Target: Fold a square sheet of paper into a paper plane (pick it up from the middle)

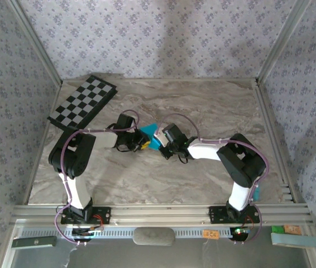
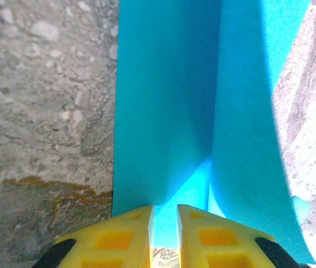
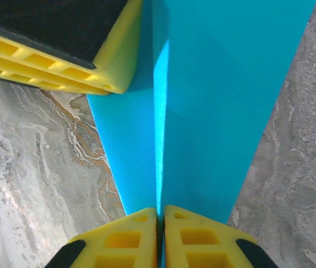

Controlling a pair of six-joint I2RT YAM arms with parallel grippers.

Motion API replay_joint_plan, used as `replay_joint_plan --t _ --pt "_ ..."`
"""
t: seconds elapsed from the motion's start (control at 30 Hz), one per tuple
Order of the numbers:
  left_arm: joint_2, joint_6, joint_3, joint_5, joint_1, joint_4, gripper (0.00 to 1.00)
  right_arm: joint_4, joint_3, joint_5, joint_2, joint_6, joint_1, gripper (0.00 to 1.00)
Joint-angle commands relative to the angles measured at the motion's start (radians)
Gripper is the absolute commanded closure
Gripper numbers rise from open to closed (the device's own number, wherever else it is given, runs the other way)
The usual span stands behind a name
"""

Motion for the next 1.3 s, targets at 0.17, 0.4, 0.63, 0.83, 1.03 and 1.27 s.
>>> replay_joint_plan --t 0.17,0.4,0.63,0.83,1.03,1.27 --pt "-0.037 0.088 0.031 -0.030 0.008 -0.132 0.81 -0.077 0.048 -0.185 0.008 0.032 -0.043 0.94" --pt "-0.101 0.112 -0.010 -0.031 0.008 -0.063 0.77 -0.065 0.054 -0.323 0.042 0.124 -0.087 0.95" --pt "-0.097 0.103 -0.036 0.001 -0.001 0.023 0.72 -0.027 0.054 -0.421 0.078 0.195 -0.126 0.96" --pt "-0.086 0.104 -0.052 0.000 -0.006 0.064 0.70 0.005 0.051 -0.502 0.084 0.249 -0.164 0.96" --pt "-0.057 0.115 -0.040 0.006 -0.013 0.083 0.68 0.019 0.060 -0.559 0.102 0.292 -0.190 0.96" --pt "-0.004 0.145 -0.005 0.021 -0.021 0.031 0.59 0.040 0.068 -0.615 0.129 0.345 -0.215 0.96"
